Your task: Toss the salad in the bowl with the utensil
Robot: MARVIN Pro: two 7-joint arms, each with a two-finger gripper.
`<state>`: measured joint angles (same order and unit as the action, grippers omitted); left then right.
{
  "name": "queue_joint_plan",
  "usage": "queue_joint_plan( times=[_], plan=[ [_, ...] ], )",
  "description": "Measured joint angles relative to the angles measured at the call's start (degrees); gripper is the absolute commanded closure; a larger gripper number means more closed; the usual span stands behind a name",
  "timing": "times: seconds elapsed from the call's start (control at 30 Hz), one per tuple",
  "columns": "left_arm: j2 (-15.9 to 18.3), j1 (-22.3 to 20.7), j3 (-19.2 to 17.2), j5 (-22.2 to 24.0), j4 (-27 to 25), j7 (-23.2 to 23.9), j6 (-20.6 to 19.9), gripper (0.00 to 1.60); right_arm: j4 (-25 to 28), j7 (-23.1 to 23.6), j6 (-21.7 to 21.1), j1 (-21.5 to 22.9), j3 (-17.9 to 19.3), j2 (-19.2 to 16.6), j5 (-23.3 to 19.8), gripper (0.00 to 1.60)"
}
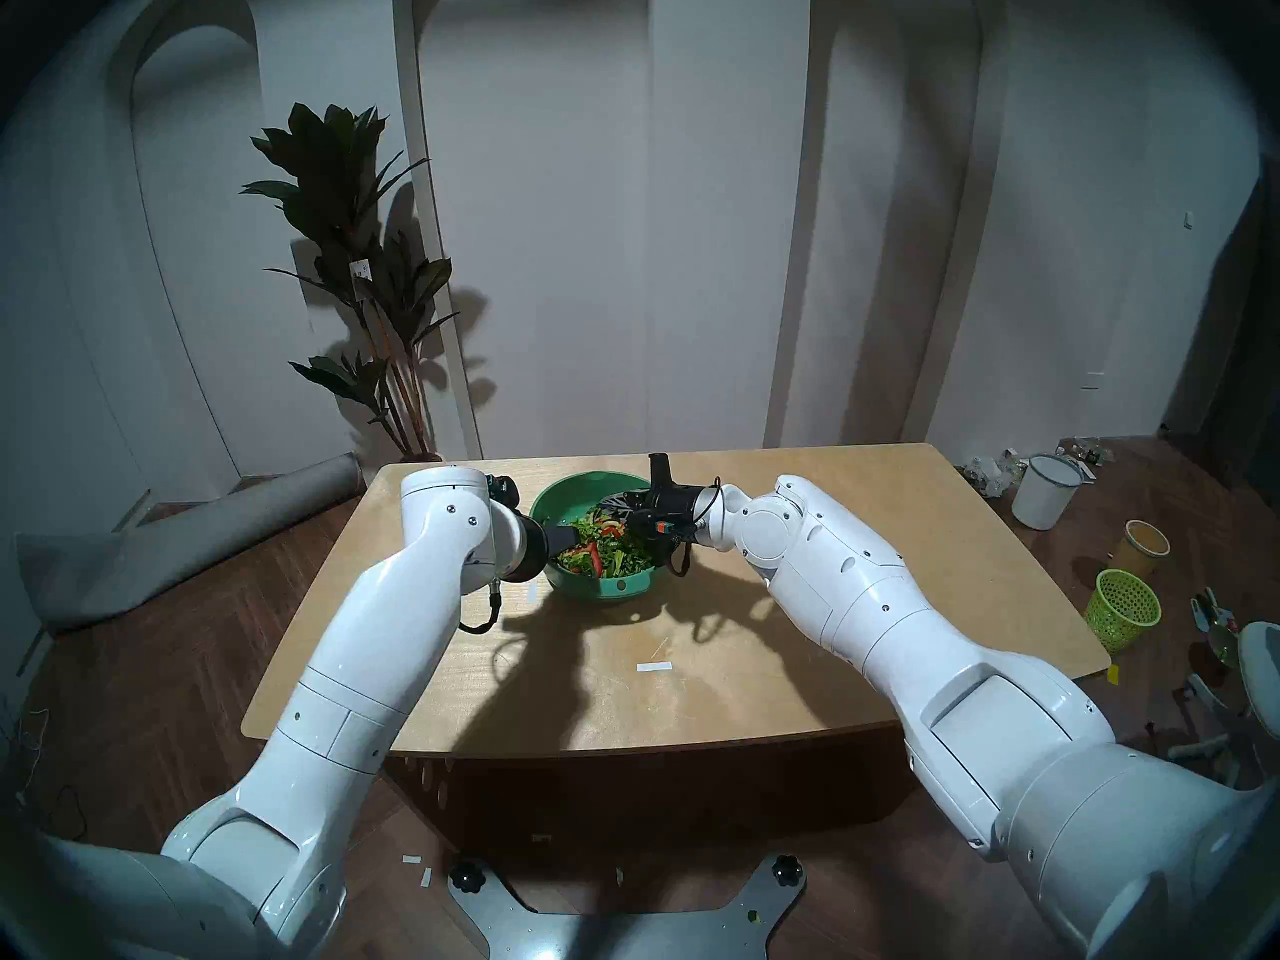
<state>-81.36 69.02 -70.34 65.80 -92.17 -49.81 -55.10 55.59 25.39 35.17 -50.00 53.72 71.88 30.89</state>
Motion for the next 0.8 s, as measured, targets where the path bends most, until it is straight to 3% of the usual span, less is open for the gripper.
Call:
queue_joint_plan(
  times=[0.57,0.8],
  plan=[
    [-0.2,0.0,0.5,1.0,0.0,0.1,0.0,1.60,12.8,5.9,0.3,-6.8,5.7,-4.2,-14.3,1.60],
    [0.0,0.0,0.5,0.5,0.1,0.2,0.0,1.60,18.0,5.6,-2.3,-10.3,9.5,-5.4,-21.8,1.60]
  ],
)
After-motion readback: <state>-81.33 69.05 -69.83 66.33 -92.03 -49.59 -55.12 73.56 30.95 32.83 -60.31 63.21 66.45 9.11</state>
